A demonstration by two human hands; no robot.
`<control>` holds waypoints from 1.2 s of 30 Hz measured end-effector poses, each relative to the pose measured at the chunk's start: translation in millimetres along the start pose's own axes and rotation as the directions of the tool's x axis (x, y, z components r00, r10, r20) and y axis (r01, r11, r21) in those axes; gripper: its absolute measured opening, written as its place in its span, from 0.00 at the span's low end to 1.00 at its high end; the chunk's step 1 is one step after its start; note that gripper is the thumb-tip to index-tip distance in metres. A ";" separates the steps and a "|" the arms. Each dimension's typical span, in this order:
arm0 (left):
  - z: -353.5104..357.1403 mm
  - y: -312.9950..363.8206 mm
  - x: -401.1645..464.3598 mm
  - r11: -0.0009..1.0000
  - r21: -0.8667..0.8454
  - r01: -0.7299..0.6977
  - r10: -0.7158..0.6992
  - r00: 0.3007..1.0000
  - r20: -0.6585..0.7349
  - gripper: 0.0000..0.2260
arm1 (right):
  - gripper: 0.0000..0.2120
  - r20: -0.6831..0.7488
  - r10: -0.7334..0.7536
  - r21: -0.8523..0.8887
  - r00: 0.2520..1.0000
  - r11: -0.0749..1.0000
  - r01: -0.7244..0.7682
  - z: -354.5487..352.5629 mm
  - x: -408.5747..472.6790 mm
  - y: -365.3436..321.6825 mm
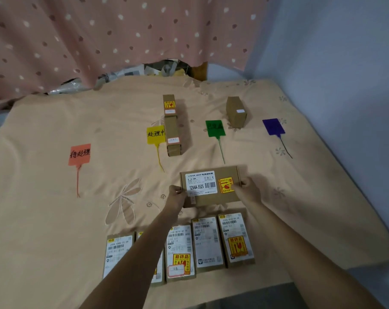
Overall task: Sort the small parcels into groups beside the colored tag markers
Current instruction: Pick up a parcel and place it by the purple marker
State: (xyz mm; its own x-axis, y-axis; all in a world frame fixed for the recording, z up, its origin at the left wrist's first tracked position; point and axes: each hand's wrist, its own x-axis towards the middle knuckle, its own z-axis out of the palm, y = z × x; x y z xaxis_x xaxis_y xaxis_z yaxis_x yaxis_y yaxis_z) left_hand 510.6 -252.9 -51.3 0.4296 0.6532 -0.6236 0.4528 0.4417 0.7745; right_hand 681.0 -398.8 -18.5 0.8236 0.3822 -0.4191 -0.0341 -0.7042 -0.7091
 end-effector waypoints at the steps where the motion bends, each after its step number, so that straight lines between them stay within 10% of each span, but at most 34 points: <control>1: -4.1 3.2 -1.9 0.999 0.000 -0.039 0.039 0.999 -0.013 0.09 | 0.16 -0.027 -0.005 0.067 1.000 0.998 0.007 -2.0 -3.0 -4.6; 15: -66.8 42.4 -67.2 0.843 0.174 -0.509 0.497 0.861 0.110 0.22 | 0.24 -0.045 -0.247 0.422 0.968 0.874 0.243 -15.9 -42.3 -43.7; 21: -36.0 43.9 -94.4 0.800 0.193 -0.568 0.584 0.811 -0.033 0.23 | 0.59 0.150 -0.059 0.520 0.987 0.854 -0.028 7.5 -71.0 -76.2; 25: -10.0 34.2 -106.7 0.748 0.269 -0.606 0.641 0.765 -0.061 0.23 | 0.41 0.213 -0.176 0.671 0.961 0.741 -0.013 20.3 -78.9 -92.1; 31: -20.5 47.0 -120.0 0.763 0.271 -0.587 0.534 0.808 0.247 0.31 | 0.38 0.327 -0.140 0.591 0.935 0.802 -0.086 14.2 -76.1 -97.7; 36: -70.0 82.1 -111.5 0.966 0.010 -0.258 0.223 0.852 0.474 0.37 | 0.39 0.478 -0.305 0.613 0.824 0.788 -0.064 2.6 -80.1 -97.3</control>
State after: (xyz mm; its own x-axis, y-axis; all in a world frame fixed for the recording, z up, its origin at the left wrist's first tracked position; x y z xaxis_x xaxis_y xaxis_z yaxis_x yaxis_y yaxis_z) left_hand 445.3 -246.4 89.2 0.8372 0.3629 -0.4091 0.3344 0.2522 0.9081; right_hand 616.9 -359.3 82.6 0.4186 0.8153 -0.4000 -0.4262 -0.2126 -0.8793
